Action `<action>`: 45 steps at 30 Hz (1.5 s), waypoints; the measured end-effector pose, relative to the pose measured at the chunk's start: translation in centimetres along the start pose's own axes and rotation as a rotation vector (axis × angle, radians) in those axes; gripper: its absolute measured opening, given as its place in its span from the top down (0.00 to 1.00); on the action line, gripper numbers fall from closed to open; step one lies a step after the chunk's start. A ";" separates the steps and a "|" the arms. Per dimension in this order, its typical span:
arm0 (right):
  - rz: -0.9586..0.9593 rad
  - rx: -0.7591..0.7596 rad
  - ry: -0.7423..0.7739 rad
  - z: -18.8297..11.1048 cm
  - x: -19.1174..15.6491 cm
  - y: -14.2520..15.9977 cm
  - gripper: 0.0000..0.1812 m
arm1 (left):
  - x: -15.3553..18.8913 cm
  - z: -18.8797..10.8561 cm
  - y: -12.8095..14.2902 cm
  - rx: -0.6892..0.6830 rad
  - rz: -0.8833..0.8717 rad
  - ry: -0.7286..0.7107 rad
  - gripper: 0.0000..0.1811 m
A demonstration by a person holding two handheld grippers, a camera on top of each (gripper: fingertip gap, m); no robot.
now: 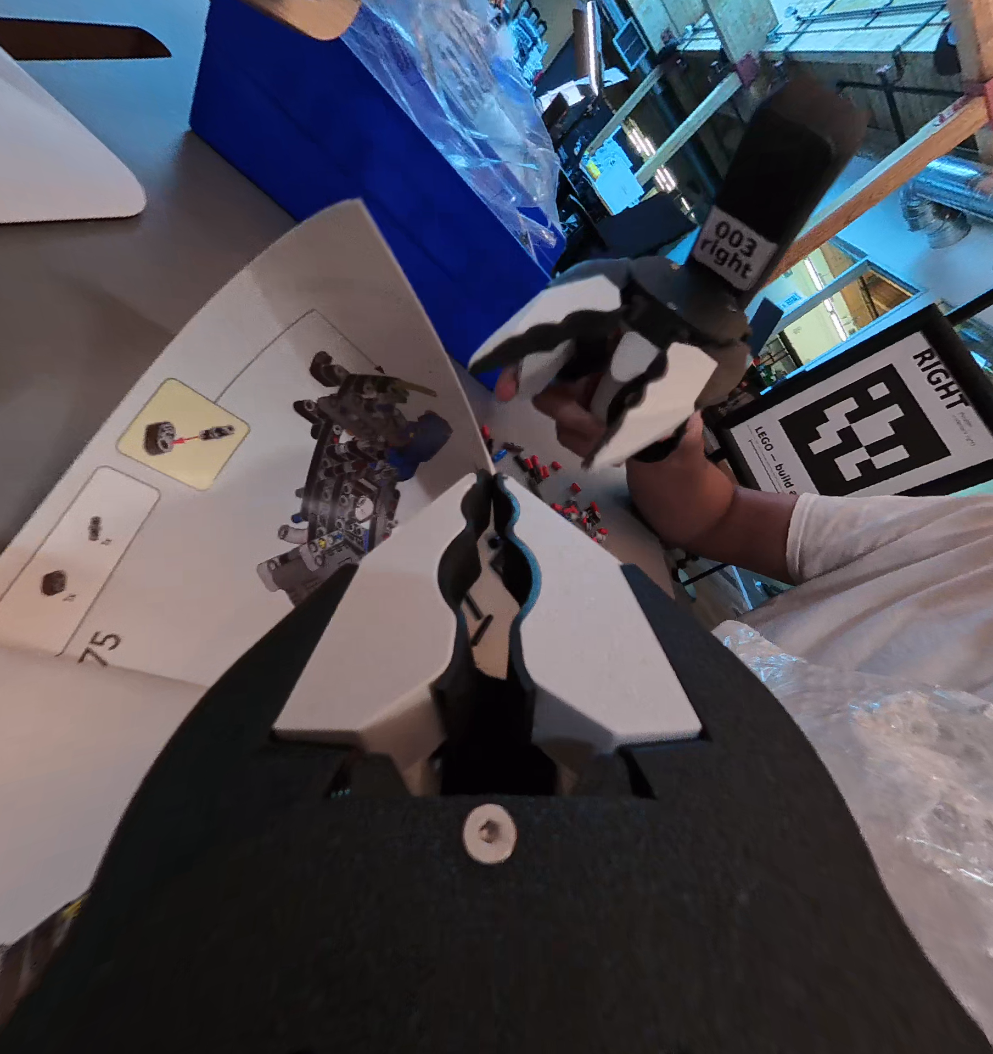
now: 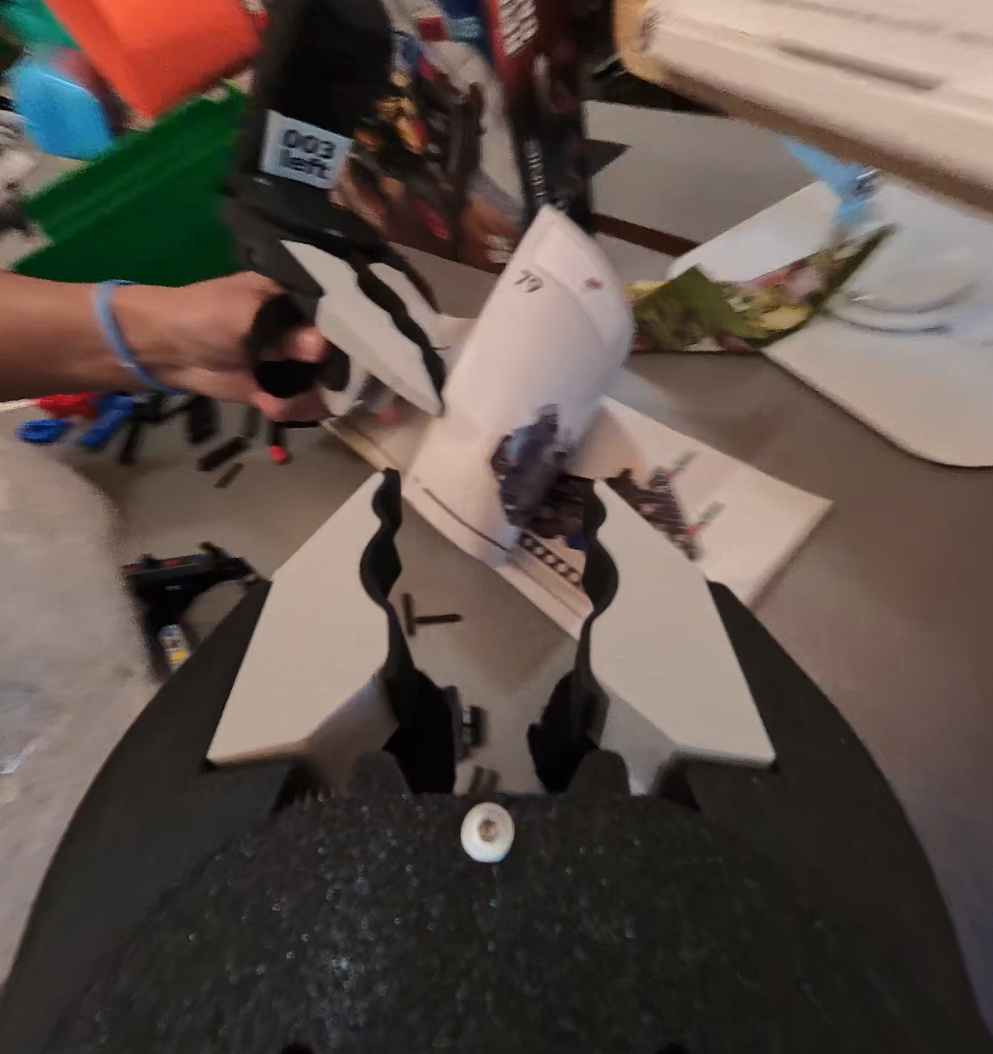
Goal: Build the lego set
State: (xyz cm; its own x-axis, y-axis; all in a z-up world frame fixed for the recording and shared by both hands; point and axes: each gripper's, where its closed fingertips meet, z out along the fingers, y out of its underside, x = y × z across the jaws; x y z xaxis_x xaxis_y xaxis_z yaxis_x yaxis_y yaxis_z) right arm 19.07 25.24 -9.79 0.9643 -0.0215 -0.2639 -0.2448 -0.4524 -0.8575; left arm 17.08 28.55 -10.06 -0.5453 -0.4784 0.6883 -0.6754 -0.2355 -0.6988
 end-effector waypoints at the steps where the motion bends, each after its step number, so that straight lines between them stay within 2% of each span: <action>1: 0.049 -0.030 -0.062 0.8 -0.7 0.6 0.65 | 0.3 0.2 0.1 -0.003 0.006 0.011 1.00; 3: 0.202 -0.077 -0.225 2.2 -1.6 1.6 0.65 | 0.8 0.5 0.1 -0.005 0.019 0.031 1.00; 5: 0.337 -0.057 -0.338 2.8 -1.5 1.5 0.75 | 1.2 0.6 0.2 -0.007 0.024 0.048 1.00; 10: 0.367 -0.027 -0.416 3.1 -1.4 1.5 0.88 | 0.9 0.7 0.2 0.011 0.005 0.044 1.00; 14: 0.335 -0.019 -0.401 3.1 -1.3 1.4 0.95 | 0.3 0.9 0.1 0.024 -0.022 0.043 1.00; 37: 0.420 0.040 -0.418 1.7 0.6 0.9 0.94 | -0.2 1.1 0.2 0.032 -0.035 0.064 1.00; 40: 0.391 0.023 -0.352 1.8 1.2 1.2 0.91 | -0.3 0.9 0.3 0.029 -0.039 0.060 1.00; 45: 0.196 -0.050 -0.104 1.5 2.5 2.1 0.82 | -0.5 -0.1 0.4 0.029 -0.051 0.043 1.00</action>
State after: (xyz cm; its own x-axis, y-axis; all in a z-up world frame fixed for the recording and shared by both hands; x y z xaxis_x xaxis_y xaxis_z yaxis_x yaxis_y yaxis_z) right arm 20.87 25.59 -12.92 0.8826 -0.0223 -0.4696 -0.4184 -0.4926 -0.7631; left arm 17.03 28.80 -10.64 -0.5320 -0.4281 0.7306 -0.6884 -0.2837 -0.6675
